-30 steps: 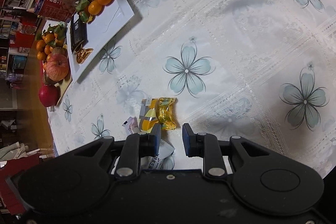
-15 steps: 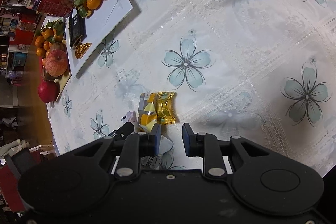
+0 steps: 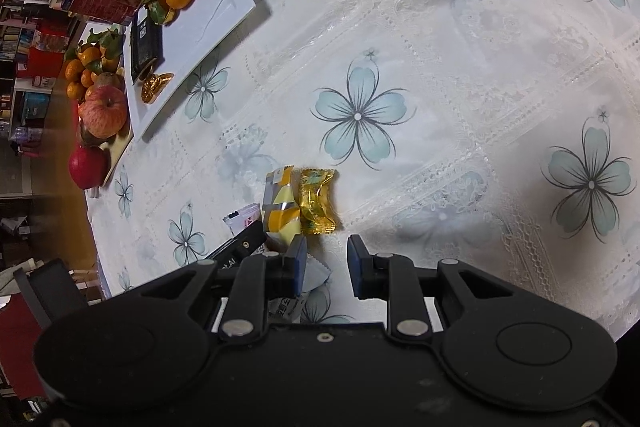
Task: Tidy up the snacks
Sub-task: 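Grasp the pink-white hawthorn strip with the left tool while the right tool grasps the gold-wrapped candy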
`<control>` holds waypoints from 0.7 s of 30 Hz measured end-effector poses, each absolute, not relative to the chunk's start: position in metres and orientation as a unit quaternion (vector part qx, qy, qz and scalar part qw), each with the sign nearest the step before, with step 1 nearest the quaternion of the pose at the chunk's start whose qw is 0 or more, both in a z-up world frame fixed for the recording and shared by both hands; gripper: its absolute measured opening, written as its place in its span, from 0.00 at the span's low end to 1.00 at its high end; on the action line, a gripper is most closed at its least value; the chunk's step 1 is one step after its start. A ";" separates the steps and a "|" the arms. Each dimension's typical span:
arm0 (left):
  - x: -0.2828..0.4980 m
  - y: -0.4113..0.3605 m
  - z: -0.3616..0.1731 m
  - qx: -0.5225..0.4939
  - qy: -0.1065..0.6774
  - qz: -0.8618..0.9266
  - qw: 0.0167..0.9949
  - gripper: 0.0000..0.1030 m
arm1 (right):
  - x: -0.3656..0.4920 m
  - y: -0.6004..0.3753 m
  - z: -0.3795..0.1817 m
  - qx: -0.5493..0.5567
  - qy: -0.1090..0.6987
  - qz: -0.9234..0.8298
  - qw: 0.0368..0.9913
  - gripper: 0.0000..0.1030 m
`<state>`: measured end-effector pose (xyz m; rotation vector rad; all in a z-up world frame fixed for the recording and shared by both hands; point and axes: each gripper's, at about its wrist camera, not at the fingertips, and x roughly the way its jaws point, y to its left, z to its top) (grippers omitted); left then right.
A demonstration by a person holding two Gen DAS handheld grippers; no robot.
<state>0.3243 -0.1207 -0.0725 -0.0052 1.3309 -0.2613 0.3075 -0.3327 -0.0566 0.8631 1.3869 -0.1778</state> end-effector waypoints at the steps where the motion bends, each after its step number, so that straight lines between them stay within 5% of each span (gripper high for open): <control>1: 0.325 -0.119 -0.072 -0.010 0.619 -0.123 0.775 0.33 | 0.308 -0.332 -0.057 0.384 0.618 -0.080 0.681 0.25; 10: 0.325 -0.092 -0.059 -0.018 0.627 -0.092 0.774 0.22 | 0.318 -0.322 -0.066 0.362 0.625 -0.093 0.686 0.25; 21: 0.317 -0.063 -0.041 -0.029 0.620 -0.099 0.778 0.21 | 0.341 -0.293 -0.086 0.326 0.630 -0.105 0.696 0.25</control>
